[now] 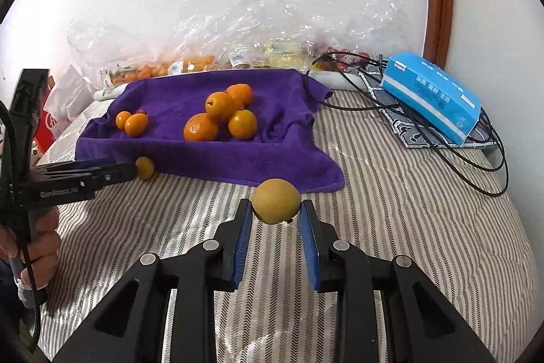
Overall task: Organize fruits
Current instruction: 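Close the left tool on the small yellow-green fruit and lift it, then carry both yellow fruits over the purple towel with both tools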
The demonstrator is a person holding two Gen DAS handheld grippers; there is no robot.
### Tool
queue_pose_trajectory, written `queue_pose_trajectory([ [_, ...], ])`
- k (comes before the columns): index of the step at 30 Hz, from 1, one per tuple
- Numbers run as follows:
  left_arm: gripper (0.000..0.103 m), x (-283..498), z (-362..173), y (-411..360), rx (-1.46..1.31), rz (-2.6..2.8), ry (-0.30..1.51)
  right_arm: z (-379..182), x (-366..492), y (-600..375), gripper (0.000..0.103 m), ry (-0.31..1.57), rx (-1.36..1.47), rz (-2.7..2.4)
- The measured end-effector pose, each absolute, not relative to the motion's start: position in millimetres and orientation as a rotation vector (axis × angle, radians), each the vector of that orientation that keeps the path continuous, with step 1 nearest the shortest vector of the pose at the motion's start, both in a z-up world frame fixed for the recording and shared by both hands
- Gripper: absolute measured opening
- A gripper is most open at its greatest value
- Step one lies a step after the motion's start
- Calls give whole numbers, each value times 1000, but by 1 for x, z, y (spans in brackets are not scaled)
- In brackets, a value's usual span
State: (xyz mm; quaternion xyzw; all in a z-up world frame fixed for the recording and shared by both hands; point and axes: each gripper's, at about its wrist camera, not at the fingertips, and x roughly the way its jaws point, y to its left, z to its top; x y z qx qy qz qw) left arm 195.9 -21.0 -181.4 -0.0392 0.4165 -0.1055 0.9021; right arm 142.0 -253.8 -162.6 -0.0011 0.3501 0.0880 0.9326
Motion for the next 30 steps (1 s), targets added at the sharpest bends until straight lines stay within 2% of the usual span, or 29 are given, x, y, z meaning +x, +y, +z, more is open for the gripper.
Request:
queue_pose_trajectory([
  [1,55,197,-183,-22,-89,-217,864,-163,142,-255,29,716,-1,177],
  [10,53,206,-185,-42,-15,-150,874,-167,150,-258,29,745,-1,159],
  [12,44,205,-185,-43,12,-126,868,-167,152,-254,29,749,-4,161],
  [13,30,203,-185,-43,16,-133,863,-167,153,-252,29,752,-6,162],
  [14,26,203,-185,-43,13,-149,864,-166,154,-249,29,753,-9,164],
  [24,26,196,-178,-21,-129,-226,906,-149,155,-225,29,743,-51,176],
  [30,26,184,-157,-9,-149,-237,863,-129,155,-209,29,714,-59,191],
])
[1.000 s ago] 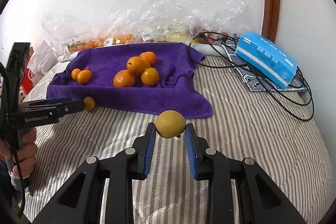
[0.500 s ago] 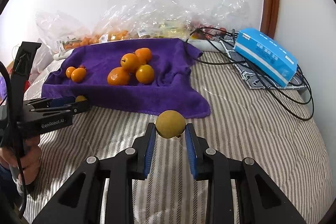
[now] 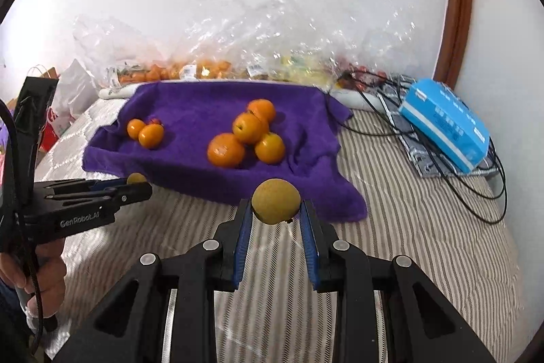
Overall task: Organize fruits
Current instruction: 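Carry both yellow fruits over the purple towel with both tools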
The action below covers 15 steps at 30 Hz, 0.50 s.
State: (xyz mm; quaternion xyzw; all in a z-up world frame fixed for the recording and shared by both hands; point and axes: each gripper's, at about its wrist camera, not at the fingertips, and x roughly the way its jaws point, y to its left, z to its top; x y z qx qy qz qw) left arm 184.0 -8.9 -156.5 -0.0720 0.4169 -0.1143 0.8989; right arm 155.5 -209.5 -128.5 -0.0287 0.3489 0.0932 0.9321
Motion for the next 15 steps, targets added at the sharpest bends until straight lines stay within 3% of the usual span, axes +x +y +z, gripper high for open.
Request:
queue_pose_trajectory([
  [15,26,184,-100,30,-179,-188,762,-75,168,-180,29,638,-28,228],
])
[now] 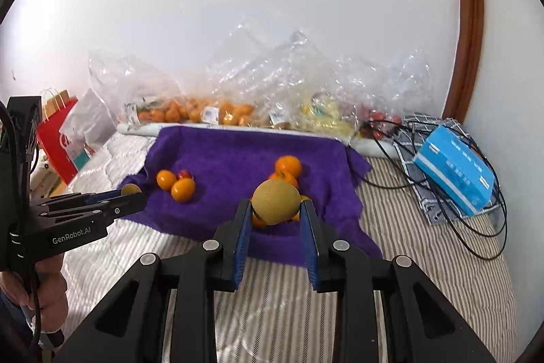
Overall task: Organize fruits
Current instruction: 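Carry both yellow fruits over the purple towel with both tools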
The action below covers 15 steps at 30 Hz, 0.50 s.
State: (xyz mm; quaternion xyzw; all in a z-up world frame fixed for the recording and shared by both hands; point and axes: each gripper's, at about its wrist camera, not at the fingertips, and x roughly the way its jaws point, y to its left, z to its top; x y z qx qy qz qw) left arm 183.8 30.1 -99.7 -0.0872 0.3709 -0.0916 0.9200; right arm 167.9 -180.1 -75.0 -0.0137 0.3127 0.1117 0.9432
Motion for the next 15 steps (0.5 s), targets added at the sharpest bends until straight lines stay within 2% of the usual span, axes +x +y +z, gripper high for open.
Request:
queue_pose_trajectory([
  [15,26,213,-80,42,-163,-134,736,-61,198,-180,29,614,-13,240],
])
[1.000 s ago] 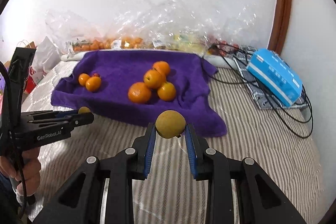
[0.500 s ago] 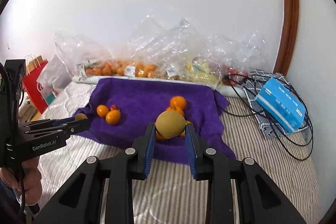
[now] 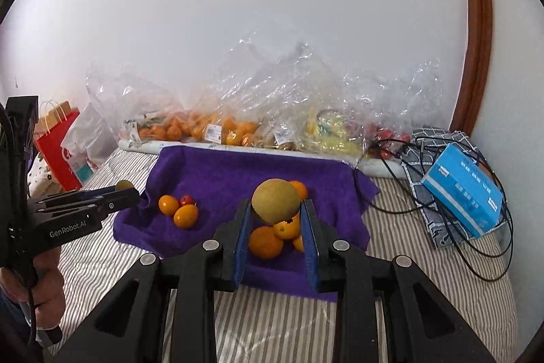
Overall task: Organize fruits
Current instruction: 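Carry both yellow fruits over the purple towel with both tools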
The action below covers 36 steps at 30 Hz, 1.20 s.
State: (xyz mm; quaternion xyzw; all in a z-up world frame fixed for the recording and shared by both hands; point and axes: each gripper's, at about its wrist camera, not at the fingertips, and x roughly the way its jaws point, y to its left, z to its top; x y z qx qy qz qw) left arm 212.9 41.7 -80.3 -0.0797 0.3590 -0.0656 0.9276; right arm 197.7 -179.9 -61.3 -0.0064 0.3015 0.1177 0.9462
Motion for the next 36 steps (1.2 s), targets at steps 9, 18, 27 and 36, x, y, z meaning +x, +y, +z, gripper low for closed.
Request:
queue_pose_trajectory([
  [9,26,251,-84,41,-170,-102,755,-67,230,-187,29,607,-7,241],
  [18,26,282,-111,39,-175,-100,798,-102,269,-188,29,681,9,231],
  [27,26,303,-132,35,-160,-111,837,-134,296,-192,29,744,22,217],
  [36,26,314,-148,21,-130,-134,879,-152,304,-190,29,783,15,210],
])
